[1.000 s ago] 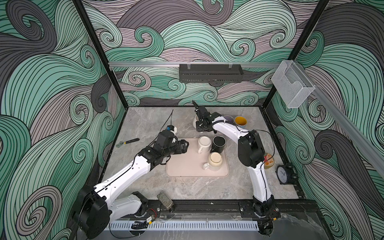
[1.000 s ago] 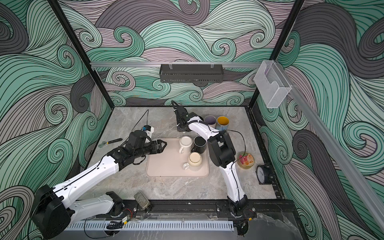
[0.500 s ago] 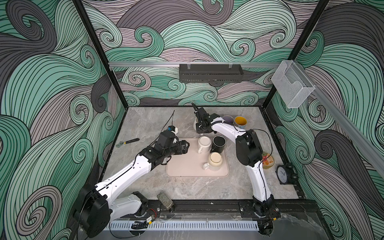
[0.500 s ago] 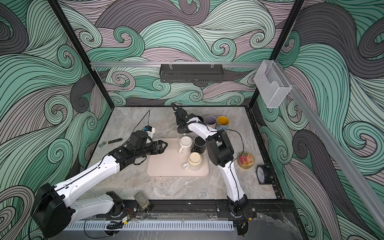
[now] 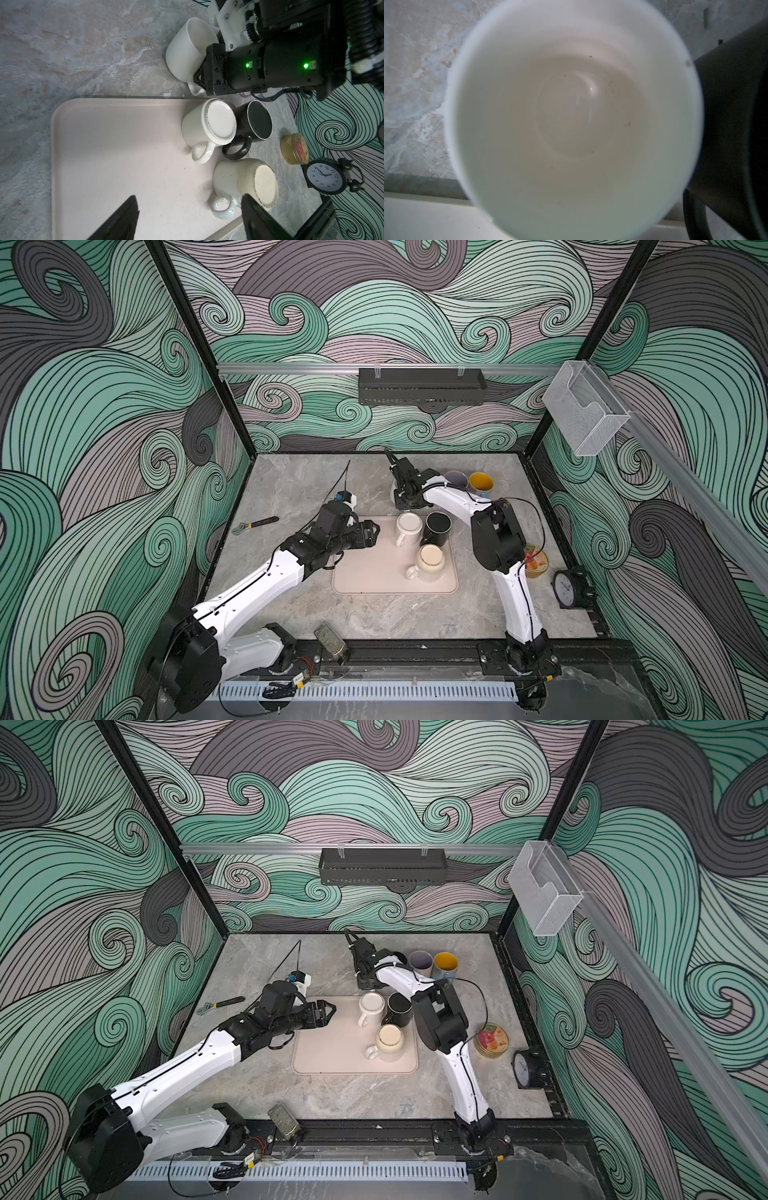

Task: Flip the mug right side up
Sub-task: 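Lower the white mug upright beside the black mug beyond the tray with the right gripper, then open the right gripper and lift it while the left gripper moves over the tray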

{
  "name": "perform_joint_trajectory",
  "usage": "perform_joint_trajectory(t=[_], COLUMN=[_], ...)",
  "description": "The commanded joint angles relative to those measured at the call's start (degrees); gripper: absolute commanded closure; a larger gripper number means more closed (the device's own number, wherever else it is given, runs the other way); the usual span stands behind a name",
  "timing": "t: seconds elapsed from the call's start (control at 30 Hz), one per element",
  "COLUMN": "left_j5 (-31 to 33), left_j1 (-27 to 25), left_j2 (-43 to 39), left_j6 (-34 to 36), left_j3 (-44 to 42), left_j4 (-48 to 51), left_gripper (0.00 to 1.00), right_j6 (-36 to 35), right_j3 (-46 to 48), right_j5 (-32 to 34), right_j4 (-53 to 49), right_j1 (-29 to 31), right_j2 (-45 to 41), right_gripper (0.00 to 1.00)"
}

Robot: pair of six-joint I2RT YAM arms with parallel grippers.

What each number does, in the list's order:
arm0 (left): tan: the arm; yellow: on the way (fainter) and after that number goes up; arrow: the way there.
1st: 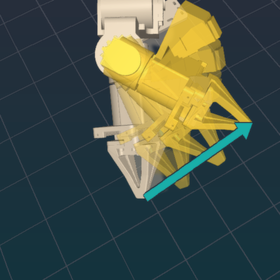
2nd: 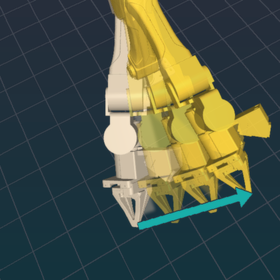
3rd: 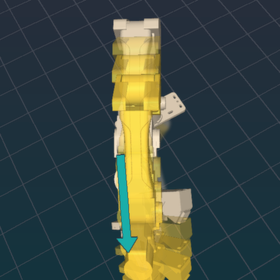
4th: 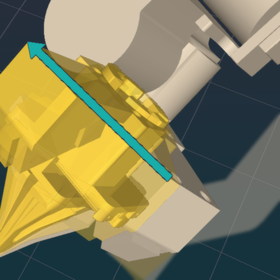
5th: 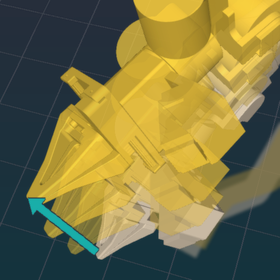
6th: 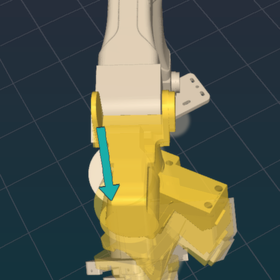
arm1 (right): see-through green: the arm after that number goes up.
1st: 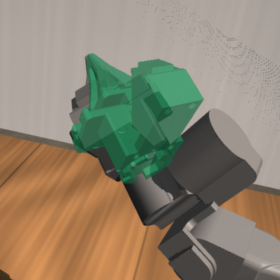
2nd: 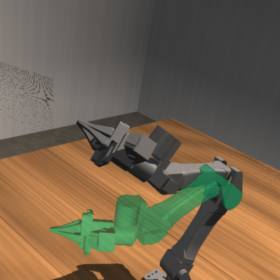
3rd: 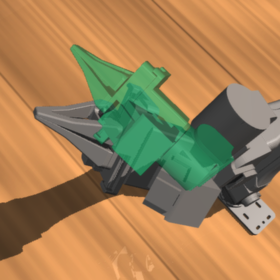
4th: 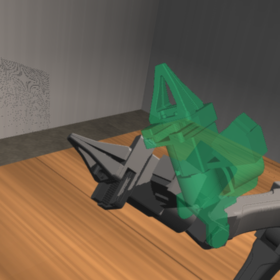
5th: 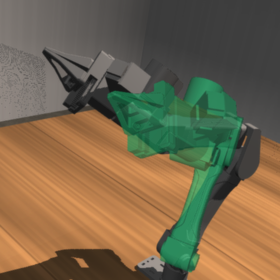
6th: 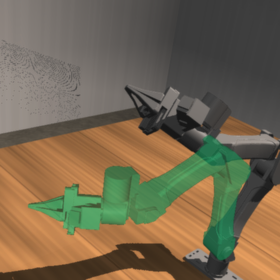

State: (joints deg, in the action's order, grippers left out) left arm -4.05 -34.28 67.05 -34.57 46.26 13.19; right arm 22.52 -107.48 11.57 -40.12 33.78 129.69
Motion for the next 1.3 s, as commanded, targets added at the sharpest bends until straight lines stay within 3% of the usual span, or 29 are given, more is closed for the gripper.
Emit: perform_joint_trajectory(t=[0.0,0.13,0.63,0.93,1.17,1.27], left_j5=[0.7,0.8,1.2,0.9,1.5,3.4], left_j1=[-0.4,-0.5,-0.5,-0.6,-2.0,-3.1], left_j2=[0.7,1.0,0.8,1.2,2.7,3.2], left_j6=[-0.2,-0.2,-0.2,1.0,4.5,5.8], left_j3=[0.1,0.0,-0.9,-1.4,1.9,3.1], left_j4=[-0.9,-1.2,-1.9,-2.4,1.2,2.7], left_gripper=[0.21,0.21,0.20,0.24,0.25,0.24], right_j6=[0.5,0.6,1.1,-0.3,1.3,1.2], right_j3=[0.3,0.9,3.1,6.6,21.3,23.5], right_j5=[2.5,2.7,-1.7,-5.4,-12.8,-13.5], right_j4=[1.8,1.8,2.0,3.1,17.8,18.3], right_j1=[-0.2,-0.2,0.2,1.0,2.3,3.1], right_j2=[-1.9,-2.1,-9.0,-19.8,-34.3,-38.0], right_gripper=[1.00,0.98,0.62,0.60,0.60,0.60])
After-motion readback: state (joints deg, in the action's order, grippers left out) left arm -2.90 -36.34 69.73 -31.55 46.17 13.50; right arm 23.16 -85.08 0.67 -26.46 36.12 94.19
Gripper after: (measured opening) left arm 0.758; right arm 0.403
